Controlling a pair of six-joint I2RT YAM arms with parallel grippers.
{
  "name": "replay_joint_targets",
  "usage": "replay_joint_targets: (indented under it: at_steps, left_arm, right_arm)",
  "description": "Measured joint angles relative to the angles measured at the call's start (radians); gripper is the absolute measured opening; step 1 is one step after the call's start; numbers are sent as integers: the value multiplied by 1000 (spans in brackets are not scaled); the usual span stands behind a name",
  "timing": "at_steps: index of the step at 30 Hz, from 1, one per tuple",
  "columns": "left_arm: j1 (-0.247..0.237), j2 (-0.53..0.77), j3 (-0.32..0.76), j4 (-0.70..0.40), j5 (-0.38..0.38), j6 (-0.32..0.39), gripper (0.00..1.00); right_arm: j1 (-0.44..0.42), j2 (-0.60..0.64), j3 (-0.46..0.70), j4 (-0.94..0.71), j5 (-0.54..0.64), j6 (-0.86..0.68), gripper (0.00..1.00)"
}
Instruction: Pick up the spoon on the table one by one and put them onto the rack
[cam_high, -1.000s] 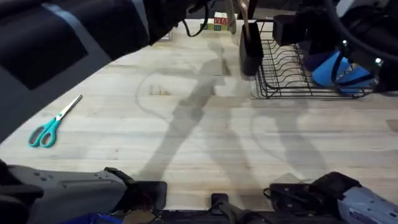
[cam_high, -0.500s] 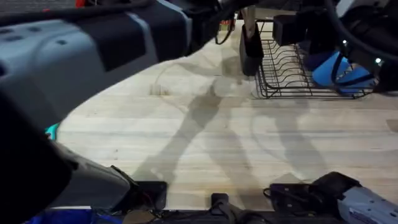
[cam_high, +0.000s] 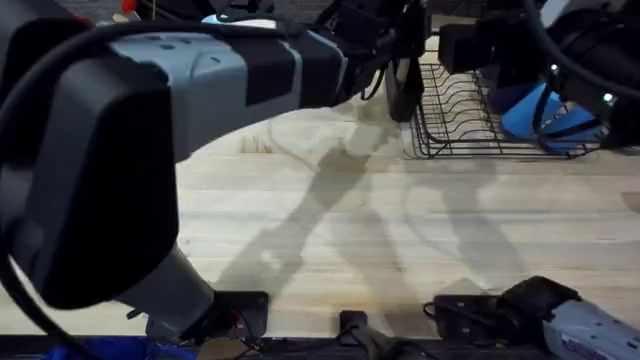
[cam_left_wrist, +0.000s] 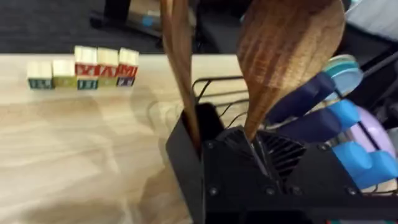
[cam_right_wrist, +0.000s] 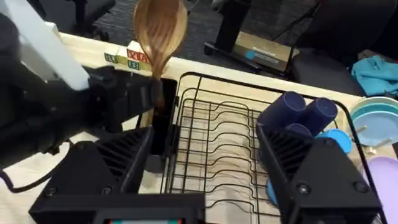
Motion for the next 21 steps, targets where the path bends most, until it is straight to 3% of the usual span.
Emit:
replay_joint_targets:
  at_steps: [12,21]
  left_arm:
    - [-17,0,0,-171,0,3,44]
    - [-18,0,0,-205,0,4,57]
  right_arm:
    - [0,0,0,0,0,0,993]
    - [0,0,0,0,0,0,993]
